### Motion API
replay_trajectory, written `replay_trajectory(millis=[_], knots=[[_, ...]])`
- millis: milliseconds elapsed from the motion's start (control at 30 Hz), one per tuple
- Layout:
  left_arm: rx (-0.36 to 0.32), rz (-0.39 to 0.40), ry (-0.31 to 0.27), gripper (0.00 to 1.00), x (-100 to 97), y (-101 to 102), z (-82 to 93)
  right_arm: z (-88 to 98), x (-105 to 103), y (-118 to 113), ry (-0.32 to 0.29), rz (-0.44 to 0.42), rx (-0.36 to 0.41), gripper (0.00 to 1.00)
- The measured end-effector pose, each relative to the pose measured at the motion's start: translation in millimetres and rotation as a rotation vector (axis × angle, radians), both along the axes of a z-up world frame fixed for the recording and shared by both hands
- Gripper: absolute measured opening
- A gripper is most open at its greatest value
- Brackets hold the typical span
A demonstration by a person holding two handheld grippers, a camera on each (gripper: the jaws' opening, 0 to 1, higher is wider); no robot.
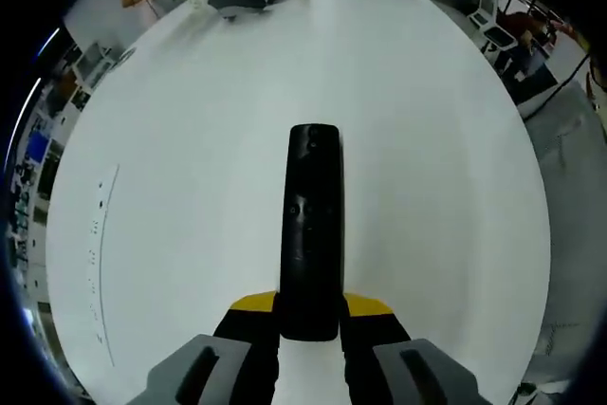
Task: Press the specified remote control buttons in sequence, fully releasing each button before pressing the next.
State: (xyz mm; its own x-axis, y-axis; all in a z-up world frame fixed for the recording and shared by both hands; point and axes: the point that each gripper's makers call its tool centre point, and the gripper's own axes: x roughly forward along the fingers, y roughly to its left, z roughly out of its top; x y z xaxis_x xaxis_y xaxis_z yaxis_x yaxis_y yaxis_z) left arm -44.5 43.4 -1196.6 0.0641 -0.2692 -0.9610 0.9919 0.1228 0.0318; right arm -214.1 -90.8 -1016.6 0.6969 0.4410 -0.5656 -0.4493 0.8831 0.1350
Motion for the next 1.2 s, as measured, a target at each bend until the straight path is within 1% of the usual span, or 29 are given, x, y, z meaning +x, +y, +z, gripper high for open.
replay_trajectory(millis=[167, 333, 467, 667, 733, 933, 1200], knots=[[-0.011, -0.005, -0.001, 0.24, -18.7, -0.7, 0.5, 5.6, -3.6, -0.4, -0.013, -0.005, 0.008, 0.00], [0.001, -0.008, -0.003, 0.24, -39.9, -2.2, 0.7, 7.8, -7.0, -2.1, -0.022, -0.011, 0.016, 0.00], [-0.001, -0.009, -0.002, 0.24, -55.1, -1.8, 0.8, 5.7, -11.4, -1.8, -0.010, -0.012, 0.043, 0.00], [0.002, -0.006, -0.004, 0.24, -71.7, -2.1, 0.7, 6.2, -16.5, -1.4, -0.014, -0.006, 0.031, 0.00], [-0.001, 0.002, -0.004, 0.24, -75.5, -2.0, 0.8, 5.0, -18.0, 0.3, -0.006, 0.002, 0.030, 0.00], [-0.039, 0.018, -0.004, 0.24, -95.7, -2.1, 1.7, 3.5, -20.2, 8.0, 0.001, 0.049, 0.003, 0.00], [-0.085, 0.037, -0.007, 0.24, -120.7, -4.0, 1.4, 0.6, -22.6, 17.4, 0.026, 0.095, 0.001, 0.00]])
